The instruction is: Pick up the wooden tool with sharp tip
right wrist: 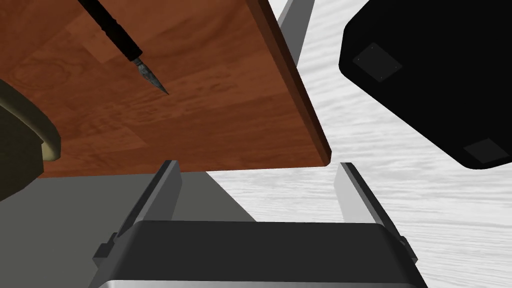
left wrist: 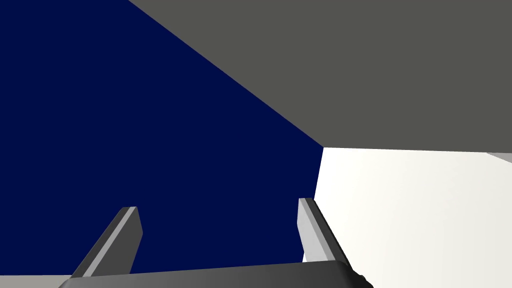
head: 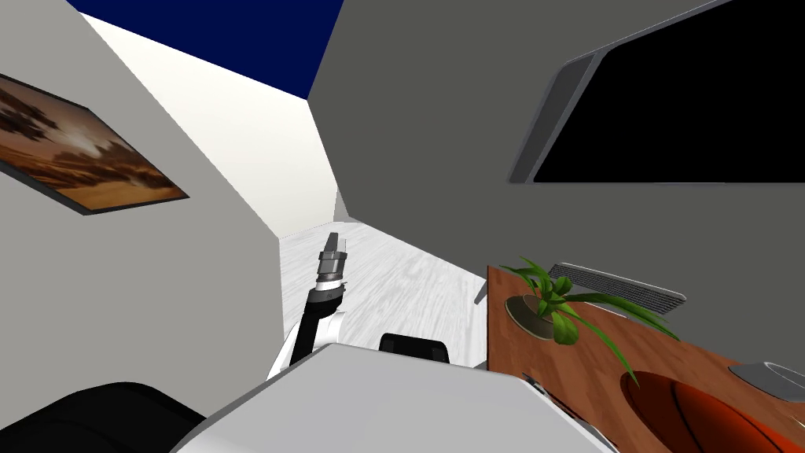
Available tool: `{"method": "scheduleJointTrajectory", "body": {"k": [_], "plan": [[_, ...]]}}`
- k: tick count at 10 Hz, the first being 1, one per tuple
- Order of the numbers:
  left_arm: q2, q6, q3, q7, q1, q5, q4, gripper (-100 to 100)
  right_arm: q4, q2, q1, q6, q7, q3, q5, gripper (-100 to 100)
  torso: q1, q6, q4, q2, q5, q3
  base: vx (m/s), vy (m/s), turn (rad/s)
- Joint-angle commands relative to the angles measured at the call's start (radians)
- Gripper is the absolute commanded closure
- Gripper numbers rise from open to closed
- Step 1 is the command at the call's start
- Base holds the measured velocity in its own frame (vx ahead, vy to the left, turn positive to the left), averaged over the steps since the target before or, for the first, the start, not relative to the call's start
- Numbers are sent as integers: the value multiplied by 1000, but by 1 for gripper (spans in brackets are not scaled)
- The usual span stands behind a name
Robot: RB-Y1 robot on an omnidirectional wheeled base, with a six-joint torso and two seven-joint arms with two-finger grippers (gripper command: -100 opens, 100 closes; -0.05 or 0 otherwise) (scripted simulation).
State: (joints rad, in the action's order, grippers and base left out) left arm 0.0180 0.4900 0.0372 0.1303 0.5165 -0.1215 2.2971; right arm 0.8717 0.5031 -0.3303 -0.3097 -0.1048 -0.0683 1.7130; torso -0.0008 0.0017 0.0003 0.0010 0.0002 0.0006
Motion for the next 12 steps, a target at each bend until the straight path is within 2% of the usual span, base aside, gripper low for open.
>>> {"method": "scheduleJointTrajectory", "body": {"k": [1, 2, 3, 4, 5, 6, 7, 9, 11, 12], "plan": [[0, 0, 0, 0, 0, 0, 0, 0, -50, 9, 10, -10, -22, 10, 44, -100, 0, 0, 0, 0, 0, 0, 18, -11, 137], [0, 0, 0, 0, 0, 0, 0, 0, -54, 9, 10, -10, -22, 10, 44, -100, -1, -1, 0, -1, 0, 0, 25, -24, 112], [0, 0, 0, 0, 0, 0, 0, 0, -99, 16, 19, -18, -25, 15, 71, -100, -1, 0, 0, -1, 0, -1, 36, -37, 178], [0, 0, 0, 0, 0, 0, 0, 0, -99, 16, 19, -18, -25, 15, 93, -100, -2, -1, 0, -2, 0, -1, 30, -41, 76], [0, 0, 0, 0, 0, 0, 0, 0, -141, 22, 28, -27, -28, 20, 127, -100, -2, 0, 0, -2, 0, -1, 44, -42, 128], [0, 0, 0, 0, 0, 0, 0, 0, -141, 22, 28, -27, -28, 20, 146, -100, -3, 0, 0, -3, 0, -1, 33, -36, 74], [0, 0, 0, 0, 0, 0, 0, 0, -181, 27, 37, -36, -29, 26, 181, -100, -2, 0, 0, -2, -1, -1, 29, -33, 128], [0, 0, 0, 0, 0, 0, 0, 0, -181, 27, 37, -36, -29, 26, 192, -100, -2, 0, 0, -2, 0, -1, 14, -26, 31], [0, 0, 0, 0, 0, 0, 0, 0, -247, 34, 53, -56, -32, 37, 272, -100, -1, 0, 0, -1, 0, 0, 25, -45, 144], [0, 0, 0, 0, 0, 0, 0, 0, -250, 34, 53, -56, -32, 37, 272, -100, -3, 0, 0, -2, -1, -1, 38, -67, 70]]}}
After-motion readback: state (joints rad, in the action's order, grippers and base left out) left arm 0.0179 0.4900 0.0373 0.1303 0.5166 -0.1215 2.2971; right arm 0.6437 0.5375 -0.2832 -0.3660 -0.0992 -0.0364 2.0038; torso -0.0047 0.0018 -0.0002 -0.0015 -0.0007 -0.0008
